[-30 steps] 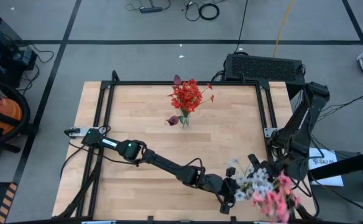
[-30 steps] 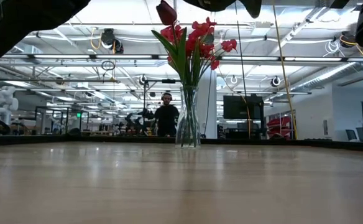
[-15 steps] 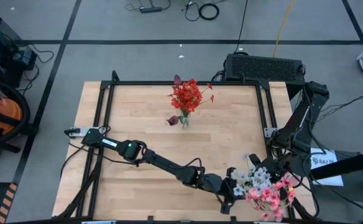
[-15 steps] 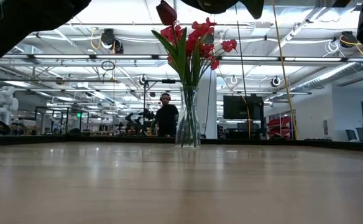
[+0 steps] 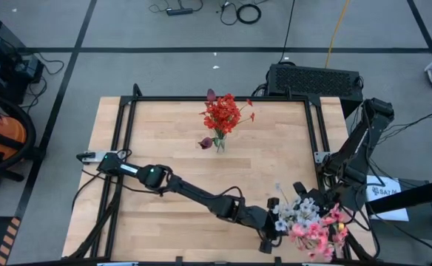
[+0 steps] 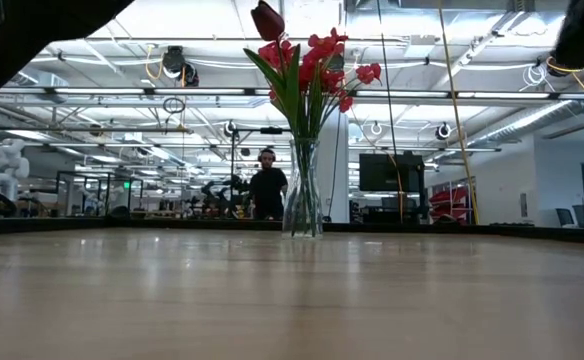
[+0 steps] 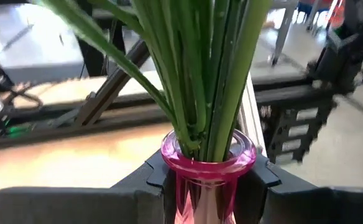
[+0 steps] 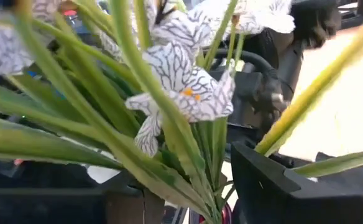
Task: Sort flowers into vase by color
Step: Put the white flower in the purple vase
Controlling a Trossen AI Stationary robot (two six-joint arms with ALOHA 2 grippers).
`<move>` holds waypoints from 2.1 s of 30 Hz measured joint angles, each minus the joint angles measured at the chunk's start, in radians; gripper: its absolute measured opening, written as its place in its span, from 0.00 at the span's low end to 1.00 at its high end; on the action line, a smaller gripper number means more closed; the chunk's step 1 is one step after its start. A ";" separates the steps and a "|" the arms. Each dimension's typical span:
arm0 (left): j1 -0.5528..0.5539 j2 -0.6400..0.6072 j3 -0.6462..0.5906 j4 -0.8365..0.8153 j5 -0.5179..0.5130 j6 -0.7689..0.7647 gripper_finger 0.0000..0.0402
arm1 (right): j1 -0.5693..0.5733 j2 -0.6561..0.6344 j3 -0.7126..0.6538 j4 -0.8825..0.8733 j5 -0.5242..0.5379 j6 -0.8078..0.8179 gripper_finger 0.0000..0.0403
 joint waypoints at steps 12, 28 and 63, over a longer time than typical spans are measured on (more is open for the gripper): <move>0.016 -0.068 0.002 -0.354 0.001 -0.020 0.27 | -0.091 -0.001 -0.001 0.016 -0.017 -0.079 0.40; 0.020 -0.109 0.000 -0.475 -0.051 -0.055 0.27 | -0.191 -0.002 0.000 0.038 -0.146 -0.133 0.40; -0.002 -0.054 0.000 -0.082 -0.057 -0.071 0.27 | -0.196 -0.405 0.000 -0.350 -0.221 -0.069 0.40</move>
